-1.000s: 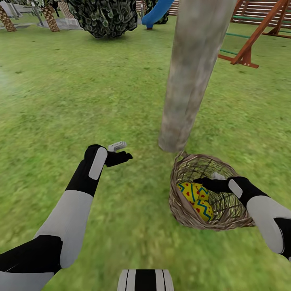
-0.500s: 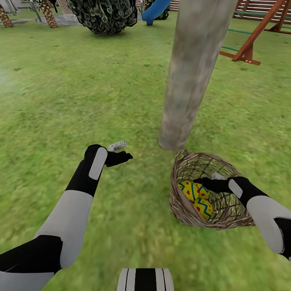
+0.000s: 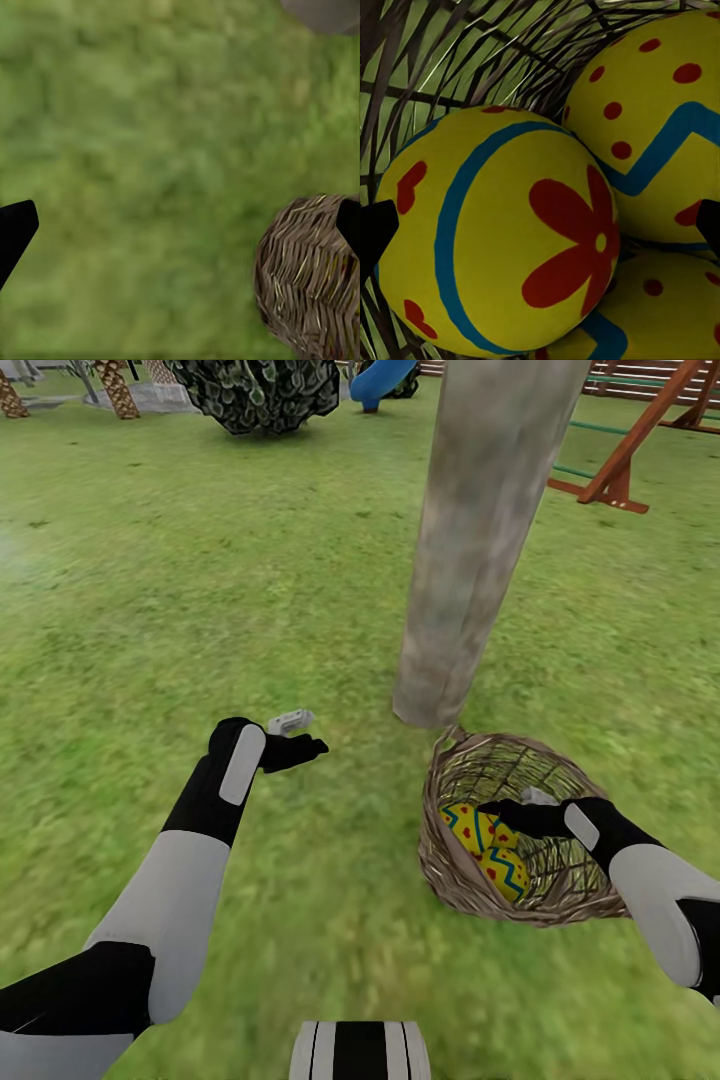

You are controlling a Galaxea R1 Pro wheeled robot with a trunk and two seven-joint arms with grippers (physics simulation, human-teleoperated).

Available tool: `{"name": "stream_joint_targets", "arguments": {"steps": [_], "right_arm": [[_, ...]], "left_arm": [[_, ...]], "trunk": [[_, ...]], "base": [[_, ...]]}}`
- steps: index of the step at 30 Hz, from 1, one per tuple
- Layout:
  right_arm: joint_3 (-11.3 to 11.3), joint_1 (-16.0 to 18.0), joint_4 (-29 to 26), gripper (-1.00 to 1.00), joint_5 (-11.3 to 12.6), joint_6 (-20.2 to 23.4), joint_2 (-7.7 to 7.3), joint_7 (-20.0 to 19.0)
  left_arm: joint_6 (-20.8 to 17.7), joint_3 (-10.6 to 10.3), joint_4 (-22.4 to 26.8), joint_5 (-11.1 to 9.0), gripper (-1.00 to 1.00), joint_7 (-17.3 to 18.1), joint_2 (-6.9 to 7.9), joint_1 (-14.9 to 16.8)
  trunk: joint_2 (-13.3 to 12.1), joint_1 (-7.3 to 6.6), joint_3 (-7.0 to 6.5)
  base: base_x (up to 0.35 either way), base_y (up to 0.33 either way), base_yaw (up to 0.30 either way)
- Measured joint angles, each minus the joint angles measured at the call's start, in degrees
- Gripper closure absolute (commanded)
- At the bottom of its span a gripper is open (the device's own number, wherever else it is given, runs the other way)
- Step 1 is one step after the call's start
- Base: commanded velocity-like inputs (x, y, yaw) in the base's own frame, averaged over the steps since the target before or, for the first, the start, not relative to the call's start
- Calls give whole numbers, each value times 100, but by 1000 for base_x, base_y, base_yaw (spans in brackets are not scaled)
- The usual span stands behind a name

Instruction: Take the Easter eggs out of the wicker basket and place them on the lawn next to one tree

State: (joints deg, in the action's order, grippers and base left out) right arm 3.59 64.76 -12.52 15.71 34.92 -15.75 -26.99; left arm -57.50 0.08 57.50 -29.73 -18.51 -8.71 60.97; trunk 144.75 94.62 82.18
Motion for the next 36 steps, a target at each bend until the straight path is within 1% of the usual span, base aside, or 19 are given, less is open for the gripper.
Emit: {"name": "stream_joint_targets", "arguments": {"steps": [7, 13, 16, 19, 21, 24, 28, 36], "right_arm": [[-2, 0, 1, -100, 0, -1, 8, 0], [-7, 0, 9, -100, -16, -2, 9, -290], [-3, 0, 1, -100, -20, -2, 3, -336], [-3, 0, 1, -100, -22, -2, 1, -342], [-5, -31, 9, -100, -47, 27, 40, -347], [-4, -29, 9, -100, -50, 25, 42, -346], [-8, -74, 0, -100, -10, 32, -61, -351], [0, -88, -21, -100, 9, 42, -103, -374]], "left_arm": [[1, 0, 0, -8, -100, 1, -6, 0], [-1, 0, 2, -9, -100, 1, -3, 0], [-1, 0, 3, -15, -100, 1, -6, 0], [-2, 0, 2, -14, -100, 1, -6, 0], [-9, -1, 37, -11, -100, -15, -58, -17], [-10, -1, 38, -6, -100, -16, -61, -18], [-10, 0, 38, -12, -100, -24, -75, -23], [-3, 0, 38, -16, -100, -34, -77, -25]], "trunk": [[0, 0, 0], [0, 0, 0], [0, 0, 0], [4, 8, 66], [4, 8, 66], [4, 8, 66], [4, 8, 66], [4, 8, 66]], "base": [[0, 0, 0], [0, 0, 0], [0, 0, 0], [0, 0, 0], [0, 0, 0], [0, 0, 0], [0, 0, 0], [0, 0, 0]]}}
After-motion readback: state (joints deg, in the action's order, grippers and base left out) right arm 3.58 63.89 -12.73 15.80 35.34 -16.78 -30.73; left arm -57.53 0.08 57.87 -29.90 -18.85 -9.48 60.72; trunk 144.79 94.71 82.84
